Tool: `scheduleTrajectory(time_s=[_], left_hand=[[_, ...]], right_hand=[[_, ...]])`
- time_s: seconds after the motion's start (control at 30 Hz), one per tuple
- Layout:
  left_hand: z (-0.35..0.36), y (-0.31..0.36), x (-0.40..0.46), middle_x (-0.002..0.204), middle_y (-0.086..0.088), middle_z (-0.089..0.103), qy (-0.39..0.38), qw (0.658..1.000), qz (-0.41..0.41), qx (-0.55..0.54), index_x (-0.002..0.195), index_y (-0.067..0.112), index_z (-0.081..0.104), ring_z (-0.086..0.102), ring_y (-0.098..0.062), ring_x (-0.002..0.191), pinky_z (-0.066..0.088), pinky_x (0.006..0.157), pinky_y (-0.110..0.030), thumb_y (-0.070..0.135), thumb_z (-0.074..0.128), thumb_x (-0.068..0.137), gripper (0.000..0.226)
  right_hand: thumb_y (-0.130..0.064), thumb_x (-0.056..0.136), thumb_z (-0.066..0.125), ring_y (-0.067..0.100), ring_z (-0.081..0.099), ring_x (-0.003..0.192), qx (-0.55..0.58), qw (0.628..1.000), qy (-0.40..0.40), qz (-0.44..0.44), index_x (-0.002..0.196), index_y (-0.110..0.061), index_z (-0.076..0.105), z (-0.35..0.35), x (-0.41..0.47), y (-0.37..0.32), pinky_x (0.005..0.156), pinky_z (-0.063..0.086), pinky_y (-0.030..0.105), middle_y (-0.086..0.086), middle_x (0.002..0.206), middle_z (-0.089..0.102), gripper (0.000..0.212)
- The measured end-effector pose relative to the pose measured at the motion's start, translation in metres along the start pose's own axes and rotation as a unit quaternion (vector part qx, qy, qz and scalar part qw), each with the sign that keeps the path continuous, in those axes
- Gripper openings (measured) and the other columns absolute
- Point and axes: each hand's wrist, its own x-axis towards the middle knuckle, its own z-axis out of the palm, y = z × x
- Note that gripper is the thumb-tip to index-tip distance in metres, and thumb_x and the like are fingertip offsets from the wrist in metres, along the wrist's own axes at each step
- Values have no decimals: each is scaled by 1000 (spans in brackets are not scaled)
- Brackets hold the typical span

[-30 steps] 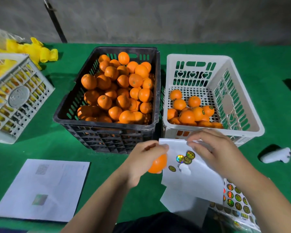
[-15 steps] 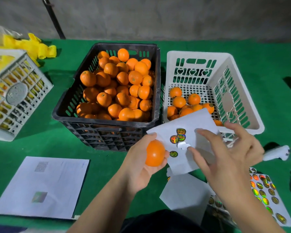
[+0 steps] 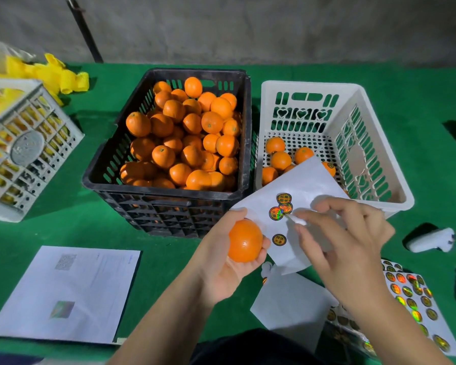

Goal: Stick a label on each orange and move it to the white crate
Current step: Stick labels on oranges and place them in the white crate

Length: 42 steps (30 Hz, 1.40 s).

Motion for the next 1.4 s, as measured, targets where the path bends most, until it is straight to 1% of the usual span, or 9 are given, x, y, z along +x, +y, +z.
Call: scheduleTrajectory(time_s=[0.13,0.37,0.5,0.63,0.77,0.93,1.07,1.23,1.4], left_hand=[[1,0,0,102,-21,77,0,1000,6,-9,127,14,67,73,-34,78,60,65,-36,30,81,90,44],[7,-4,3,102,-18,75,9,996,64,-57,122,7,66,75,-34,90,64,79,-41,30,80,88,43],[15,-11,1,128,-22,70,-22,994,97,-33,143,2,55,69,-34,121,54,108,-47,24,66,101,49],[17,-15,2,115,-17,55,-77,990,120,-13,128,8,53,57,-30,113,36,124,-52,18,65,99,33],[15,-20,2,112,-14,60,-127,980,153,19,120,10,55,64,-26,112,48,114,-47,14,69,87,36],[7,-23,6,122,-6,72,-184,965,165,87,144,10,50,67,-21,123,48,112,-39,11,65,96,49],[0,-25,11,140,-10,64,-181,952,192,158,149,21,48,59,-24,136,41,122,-45,27,70,99,55],[-7,-33,18,135,-7,64,-100,923,261,264,140,35,52,60,-27,132,39,122,-53,52,67,94,51],[-10,-40,22,138,-5,51,-47,857,336,387,136,50,41,55,-13,127,43,110,-31,67,51,95,45]], right_hand=[[-31,101,59,29,51,102,48,998,7,46,99,-23,80,-2,7,-1,86,25,40,-7,109,67,22],[-38,93,67,20,55,92,175,978,-30,112,90,-18,72,-12,14,-19,87,37,32,-13,94,63,20],[-30,93,72,2,48,64,407,878,-148,205,82,-26,71,-11,17,-34,62,38,15,-10,69,58,12],[-40,91,69,28,51,66,439,844,-215,222,83,-27,73,-7,19,-42,62,41,31,12,75,65,16],[-36,92,70,6,47,61,437,840,-224,232,81,-28,73,-7,21,-42,57,38,20,4,68,61,14],[-22,96,74,5,48,61,385,859,-248,230,79,-24,73,-11,25,-38,57,38,19,3,68,63,17],[-26,96,71,6,56,64,417,815,-280,289,79,-29,79,-16,31,-34,61,44,16,3,70,69,19],[-21,97,69,14,55,62,464,747,-284,383,74,-22,79,-15,32,-31,55,44,24,6,69,67,26],[-11,99,64,14,45,51,498,696,-223,466,64,-19,71,-6,25,-35,47,36,26,6,63,54,36]])
